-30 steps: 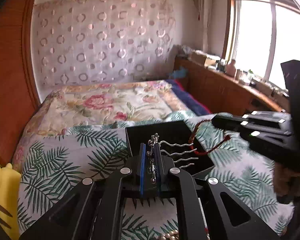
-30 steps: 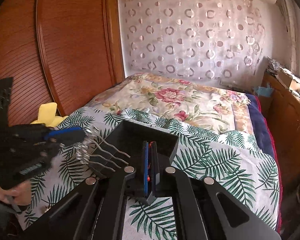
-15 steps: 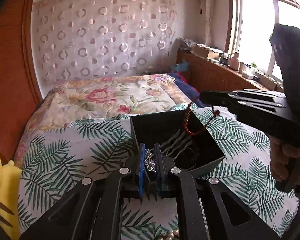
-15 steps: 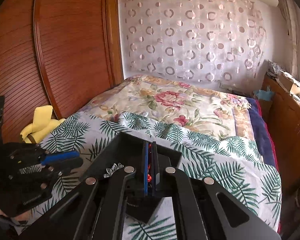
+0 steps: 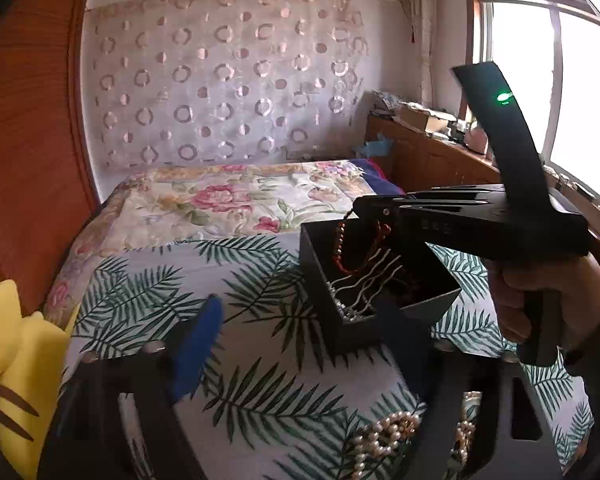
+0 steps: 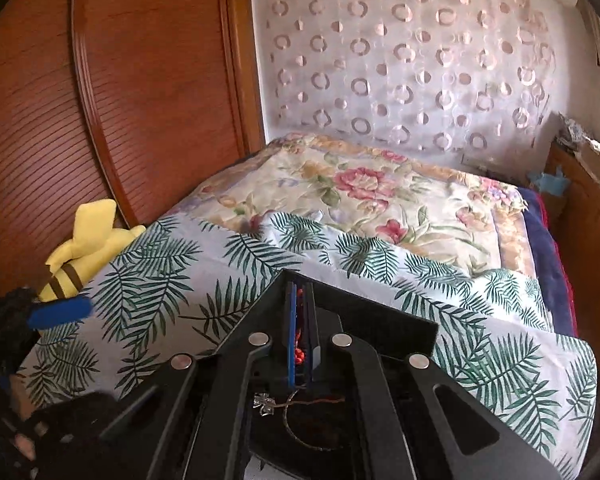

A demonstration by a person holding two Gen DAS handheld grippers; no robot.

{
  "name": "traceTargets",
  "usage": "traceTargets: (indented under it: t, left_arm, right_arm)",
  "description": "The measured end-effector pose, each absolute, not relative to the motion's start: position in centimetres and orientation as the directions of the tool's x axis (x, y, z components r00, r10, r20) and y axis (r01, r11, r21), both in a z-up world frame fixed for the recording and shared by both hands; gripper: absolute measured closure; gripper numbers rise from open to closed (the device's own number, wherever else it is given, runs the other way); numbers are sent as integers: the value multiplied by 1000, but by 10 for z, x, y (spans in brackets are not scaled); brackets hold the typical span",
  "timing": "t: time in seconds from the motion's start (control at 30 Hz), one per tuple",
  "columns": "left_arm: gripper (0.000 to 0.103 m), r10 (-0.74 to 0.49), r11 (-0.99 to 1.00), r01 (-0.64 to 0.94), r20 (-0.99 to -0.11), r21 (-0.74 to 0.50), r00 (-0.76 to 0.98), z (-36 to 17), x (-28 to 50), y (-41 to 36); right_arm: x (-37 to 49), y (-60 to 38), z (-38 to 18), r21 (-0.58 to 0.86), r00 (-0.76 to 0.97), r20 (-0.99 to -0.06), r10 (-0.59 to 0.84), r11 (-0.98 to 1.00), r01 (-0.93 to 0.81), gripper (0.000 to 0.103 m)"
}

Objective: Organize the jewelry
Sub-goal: 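Carry hairpins and red bracelet into the black box and open both grippers, then move the right gripper toward the jade bangle on the pearls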

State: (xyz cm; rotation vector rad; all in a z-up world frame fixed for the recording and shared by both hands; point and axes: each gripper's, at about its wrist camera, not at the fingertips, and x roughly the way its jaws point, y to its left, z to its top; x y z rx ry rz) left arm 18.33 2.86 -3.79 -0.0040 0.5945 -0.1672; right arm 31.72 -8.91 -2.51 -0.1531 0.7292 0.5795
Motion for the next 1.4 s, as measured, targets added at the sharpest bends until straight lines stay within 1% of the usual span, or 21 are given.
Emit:
traceTargets:
  t: [0.03,0.07,0.3,0.43,0.57,0.6,0.67,0.73,0.87,0.93,1.07,1.17,1.3,1.4]
  left_arm:
    - [9,-152,987,150,-554,-49,819,-39,181,30]
    - [8,-145,989,144,-551,-46,822,-40,178,32]
    - [8,-146,988,146,-544,-43,827,-52,162,39]
    - [8,-153,987,153,-550,-46,821,-56,151,38]
    - [8,-174,983,171,-569,-60,804,-61,138,40]
    - [8,-178,983,174,-572,-62,801,-62,137,42]
    - [8,-185,981,181,-583,-66,791,-65,130,40]
    - [8,-193,979,190,-595,-69,780,-70,122,38]
    - [8,-197,978,194,-611,-72,766,-78,111,39]
    - [8,-201,977,197,-622,-75,757,-82,105,40]
    - [8,-215,975,202,-642,-95,736,-89,91,43]
    - [8,-212,976,195,-652,-99,728,-92,84,45]
    - [8,-206,977,187,-668,-102,715,-97,78,49]
    - [8,-204,978,186,-674,-100,710,-99,76,49]
  right_arm:
    - [318,-90,-27,64,597,-671,440,836,-544,73]
    - [318,-91,-27,67,595,-672,441,836,-544,70]
    - [295,-113,-27,30,614,-668,420,840,-542,70]
    - [260,-130,-28,8,622,-664,414,836,-549,70]
    - [225,-147,-36,20,609,-668,427,829,-559,70]
    - [214,-151,-41,26,601,-674,429,827,-561,68]
    - [197,-156,-49,28,593,-679,433,823,-568,56]
    - [181,-159,-57,26,585,-686,433,817,-576,50]
    - [157,-161,-72,42,549,-708,444,803,-595,39]
    - [148,-159,-77,29,542,-718,437,797,-603,37]
    - [136,-154,-83,37,517,-729,448,780,-624,26]
    - [129,-150,-85,41,498,-735,460,764,-644,22]
    - [122,-139,-91,21,479,-753,451,744,-668,22]
    - [120,-132,-95,-30,493,-766,412,744,-667,21]
